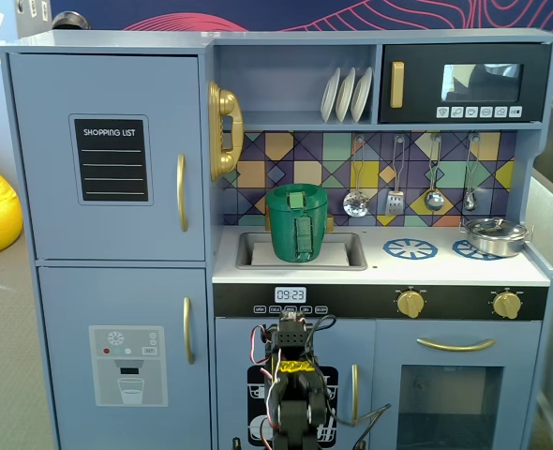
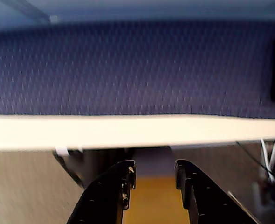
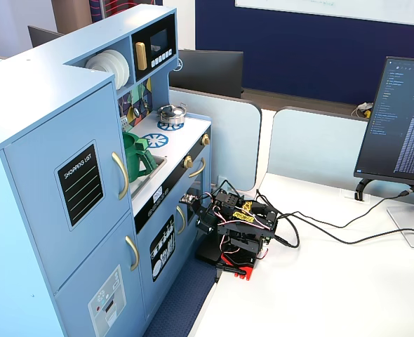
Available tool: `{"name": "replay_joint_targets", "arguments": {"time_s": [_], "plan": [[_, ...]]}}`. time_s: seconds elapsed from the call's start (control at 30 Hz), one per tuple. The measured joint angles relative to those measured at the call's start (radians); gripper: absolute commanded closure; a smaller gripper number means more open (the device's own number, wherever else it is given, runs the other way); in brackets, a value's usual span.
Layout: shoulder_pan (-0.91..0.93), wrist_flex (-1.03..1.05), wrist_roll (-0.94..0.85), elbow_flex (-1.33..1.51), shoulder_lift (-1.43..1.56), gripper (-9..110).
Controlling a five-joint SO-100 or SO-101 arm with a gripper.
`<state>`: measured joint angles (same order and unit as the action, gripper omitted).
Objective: Close the left cabinet door
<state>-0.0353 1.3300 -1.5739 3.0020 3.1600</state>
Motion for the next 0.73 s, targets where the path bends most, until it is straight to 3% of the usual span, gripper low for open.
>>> {"name": "replay_joint_targets", "arguments": {"time_s": [0.73], "plan": [[0.014, 0.035, 0.055, -0.023, 0.025, 100]]}}
